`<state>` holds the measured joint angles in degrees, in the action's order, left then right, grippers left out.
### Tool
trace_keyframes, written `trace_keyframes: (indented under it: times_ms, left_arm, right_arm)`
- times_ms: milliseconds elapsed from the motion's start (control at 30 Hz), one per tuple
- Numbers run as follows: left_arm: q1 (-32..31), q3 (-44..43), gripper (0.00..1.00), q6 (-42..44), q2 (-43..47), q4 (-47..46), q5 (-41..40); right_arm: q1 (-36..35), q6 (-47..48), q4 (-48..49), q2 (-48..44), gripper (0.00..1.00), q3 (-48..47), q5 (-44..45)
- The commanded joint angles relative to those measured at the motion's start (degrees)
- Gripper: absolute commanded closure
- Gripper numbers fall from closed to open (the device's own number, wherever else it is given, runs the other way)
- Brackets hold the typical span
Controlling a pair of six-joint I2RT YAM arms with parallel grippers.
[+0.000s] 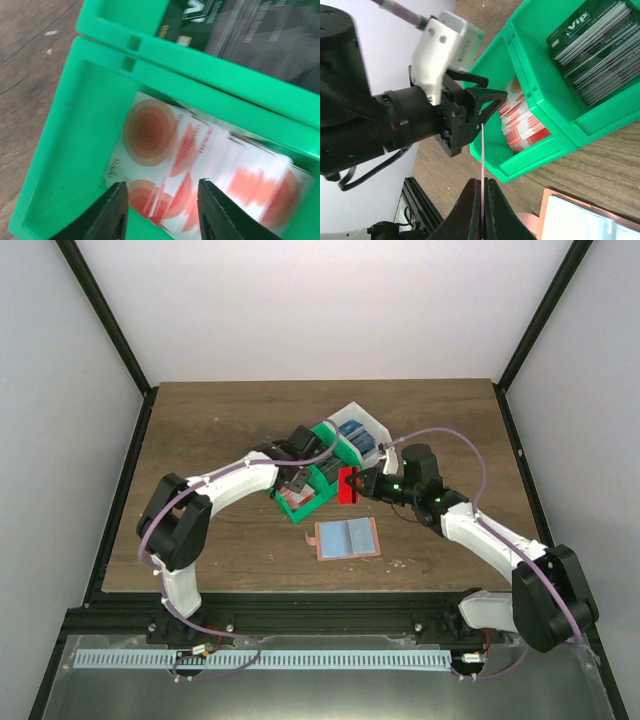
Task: Put the credit cards into the card holder
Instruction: Place the credit card in the storage box, then insert the credit card into the card holder.
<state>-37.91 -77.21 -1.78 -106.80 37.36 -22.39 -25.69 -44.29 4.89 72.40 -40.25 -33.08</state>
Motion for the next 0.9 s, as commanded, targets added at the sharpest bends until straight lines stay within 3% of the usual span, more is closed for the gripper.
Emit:
trace_keyframes:
  times_ms: [0, 133, 367, 567, 767, 867]
  left_arm:
    - [-0.2, 1.4, 0.55, -5.8, 7.3, -1.5, 10.1]
    - [-0.2, 7.5, 0.45, -12.1, 15.6, -7.6, 22.8]
    - [-1.8, 24.9, 0.42, -26.3, 28.3, -24.1, 42.1]
    - [-7.2, 33.4, 0.44, -32.3, 29.2, -32.3, 42.5]
    - [-13.5, 34.2, 0.63, -32.9, 23.2, -33.3, 35.4]
    - [-15.3, 34.1, 0.69, -32.7, 19.8, -33.6, 33.6]
  right_arm:
    - [0.1, 0.7, -2.2, -2.6, 0.99, 1.1, 1.1]
    - [0.1, 2.2, -4.0, -3.2, 0.99, 2.6, 0.8]
    - [0.1, 5.9, -5.9, -3.3, 0.98, 5.0, -3.0]
    - [0.1, 9.5, -6.6, 0.0, 0.98, 7.0, -5.5]
    - [0.4, 12.9, -3.8, 6.9, 0.98, 8.8, -5.3]
    - [0.7, 12.6, 0.2, 9.4, 0.98, 10.4, -5.8]
